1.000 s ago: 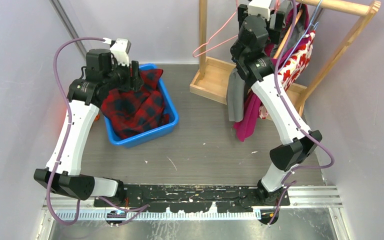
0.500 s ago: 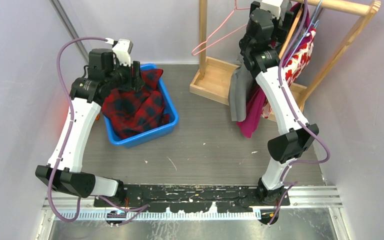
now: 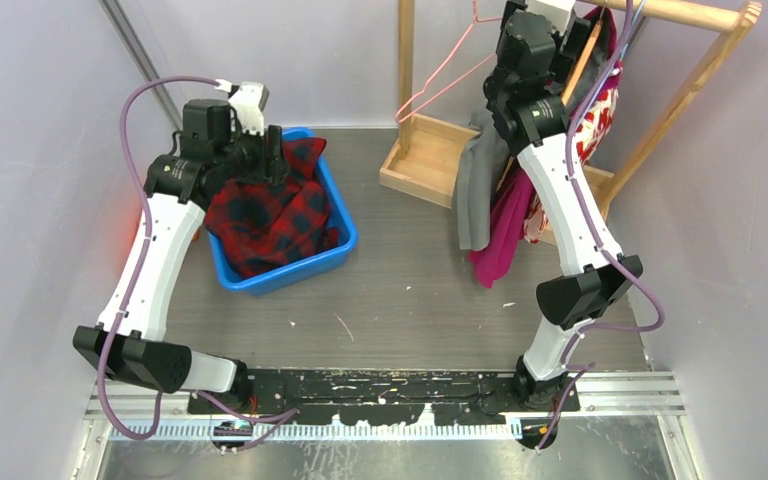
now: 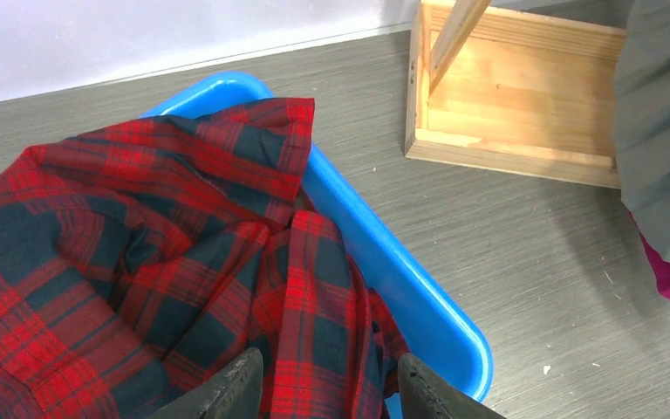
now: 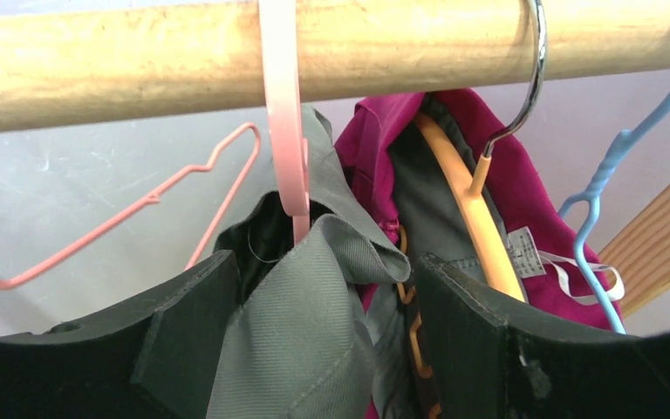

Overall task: Remove the skirt from the hanger
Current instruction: Pick up the hanger from the clothesline.

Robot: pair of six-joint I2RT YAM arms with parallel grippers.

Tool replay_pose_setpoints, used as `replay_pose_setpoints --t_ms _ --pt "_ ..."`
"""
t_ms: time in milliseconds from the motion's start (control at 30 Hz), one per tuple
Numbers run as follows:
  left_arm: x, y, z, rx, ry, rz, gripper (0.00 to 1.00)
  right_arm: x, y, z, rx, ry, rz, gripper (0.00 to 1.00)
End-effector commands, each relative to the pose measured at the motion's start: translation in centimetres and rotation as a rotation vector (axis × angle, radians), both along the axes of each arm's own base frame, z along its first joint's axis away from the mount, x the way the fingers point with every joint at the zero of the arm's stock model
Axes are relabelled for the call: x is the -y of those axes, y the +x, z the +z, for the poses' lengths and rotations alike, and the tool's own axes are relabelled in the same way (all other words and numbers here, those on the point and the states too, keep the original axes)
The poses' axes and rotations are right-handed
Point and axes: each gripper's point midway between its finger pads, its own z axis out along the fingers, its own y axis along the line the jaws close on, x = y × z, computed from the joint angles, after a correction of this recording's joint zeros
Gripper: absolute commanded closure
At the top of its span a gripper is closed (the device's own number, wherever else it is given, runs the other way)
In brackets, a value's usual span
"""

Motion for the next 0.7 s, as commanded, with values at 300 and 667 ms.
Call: replay_pose_setpoints --t_ms 300,667 --pt "-0.1 -1.1 -0.1 0.022 -0.004 -0.01 0.44 -0.8 -2.7 4.9 0.139 0.086 0.122 0.26" --pt "-0.6 -3.1 0.5 0.049 -0.004 -0.008 0.44 -3.1 2.9 1.3 0.092 0.107 0.135 0.27"
